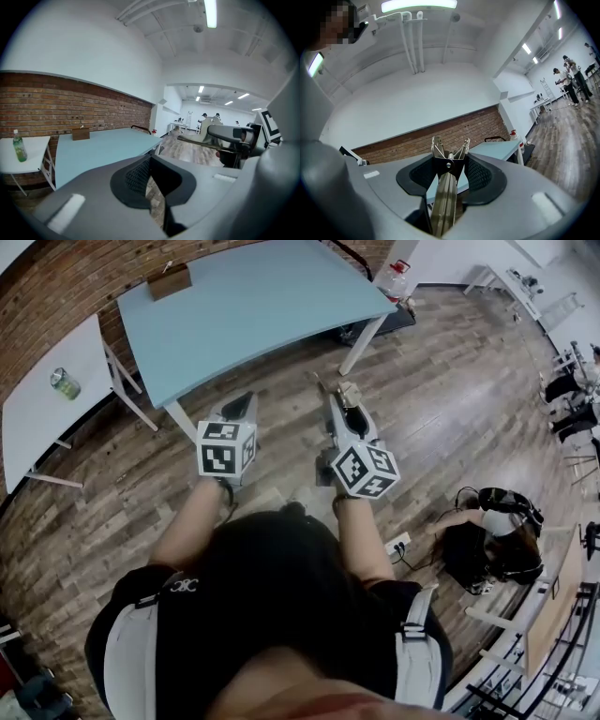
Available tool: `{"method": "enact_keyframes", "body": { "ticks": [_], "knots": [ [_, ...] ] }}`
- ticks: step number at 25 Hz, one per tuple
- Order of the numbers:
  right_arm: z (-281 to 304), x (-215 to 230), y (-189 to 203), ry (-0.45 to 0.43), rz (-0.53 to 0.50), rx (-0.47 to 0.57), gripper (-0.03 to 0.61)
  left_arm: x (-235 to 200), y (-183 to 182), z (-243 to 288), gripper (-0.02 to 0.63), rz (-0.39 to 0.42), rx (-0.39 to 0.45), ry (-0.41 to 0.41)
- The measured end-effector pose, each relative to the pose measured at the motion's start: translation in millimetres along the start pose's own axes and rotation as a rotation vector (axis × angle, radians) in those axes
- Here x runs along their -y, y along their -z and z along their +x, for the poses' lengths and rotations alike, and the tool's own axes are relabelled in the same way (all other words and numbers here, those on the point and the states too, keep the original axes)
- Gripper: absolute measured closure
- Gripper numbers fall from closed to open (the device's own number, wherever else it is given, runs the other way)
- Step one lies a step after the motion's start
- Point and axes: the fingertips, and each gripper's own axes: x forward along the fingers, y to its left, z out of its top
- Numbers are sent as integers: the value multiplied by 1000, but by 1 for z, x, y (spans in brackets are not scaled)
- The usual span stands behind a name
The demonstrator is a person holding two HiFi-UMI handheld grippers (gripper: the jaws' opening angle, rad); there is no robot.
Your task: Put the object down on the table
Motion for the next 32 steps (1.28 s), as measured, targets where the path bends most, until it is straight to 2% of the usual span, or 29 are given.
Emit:
{"method": "enact_keyframes", "body": {
  "ticks": [6,13,20,32],
  "knots": [
    [40,38,-22,-7,9,-8,383,10,-25,50,614,9,-9,-4],
    [74,91,-37,-13,29,-21,383,29,-37,113,614,11,-46,2],
    [103,148,-51,-20,39,-36,383,55,-57,175,614,14,-47,10],
    [141,205,-56,-45,54,-101,383,76,-60,244,614,-25,-83,-4]
  ]
}}
